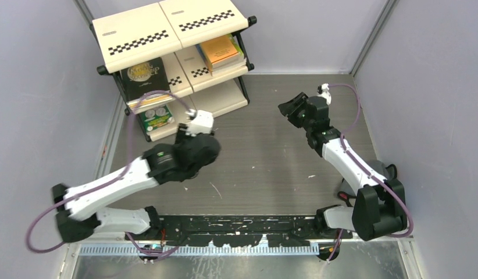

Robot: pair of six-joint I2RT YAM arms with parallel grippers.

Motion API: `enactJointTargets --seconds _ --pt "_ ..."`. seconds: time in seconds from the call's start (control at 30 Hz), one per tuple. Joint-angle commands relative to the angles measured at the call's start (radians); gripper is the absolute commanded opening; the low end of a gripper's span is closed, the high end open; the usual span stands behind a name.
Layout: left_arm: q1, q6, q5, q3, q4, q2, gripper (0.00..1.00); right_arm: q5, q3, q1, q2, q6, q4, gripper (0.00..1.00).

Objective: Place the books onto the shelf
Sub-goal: Reset both arms

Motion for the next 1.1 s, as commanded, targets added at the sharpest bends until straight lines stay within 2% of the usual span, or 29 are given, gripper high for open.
enactJointTargets --seconds 0.0,0.1,0.23,0.3,0.4,0.47,0.53,0.63,0.77,0.93,1.07 --pt "-0.011 0.063 -0.032 -0.112 0.216 -0.277 0.64 0.055 0.12 0.002 0.02 -0.134 -0.051 0.56" --pt "-0.01 0.136 -0.072 -0.196 0.324 -0.41 0.78 0.106 0.181 0.004 0.044 -0.206 -0.135 0.6" --pt "-0.011 0.252 -0.161 -0.262 0.45 -0.481 0.92 0.211 0.264 0.017 0.089 -0.299 -0.258 0.65" --pt "-0.01 0.315 -0.215 -0.303 0.536 -0.482 0.99 0.3 0.266 0.031 0.086 -0.338 -0.279 0.76" --pt "0.007 0.362 -0.257 -0.341 0.622 -0.459 1.0 0.391 0.271 0.037 0.081 -0.353 -0.319 0.85" --pt "0.047 0.357 -0.226 -0.358 0.645 -0.448 1.0 0.431 0.276 0.043 0.078 -0.361 -0.35 0.91" --pt "0.137 0.316 -0.155 -0.366 0.625 -0.444 1.0 0.481 0.275 0.052 0.073 -0.373 -0.376 0.94" --pt "0.281 0.254 -0.026 -0.379 0.605 -0.446 1.0 0.528 0.271 0.061 0.063 -0.388 -0.41 0.97" --pt "0.422 0.255 0.096 -0.388 0.63 -0.434 1.0 0.557 0.263 0.064 0.046 -0.393 -0.422 0.99" --pt "0.525 0.248 0.18 -0.395 0.641 -0.421 1.0 0.613 0.252 0.08 0.014 -0.411 -0.423 1.0" --pt "0.554 0.244 0.202 -0.405 0.645 -0.425 1.0 0.669 0.262 0.091 0.005 -0.423 -0.44 1.0"
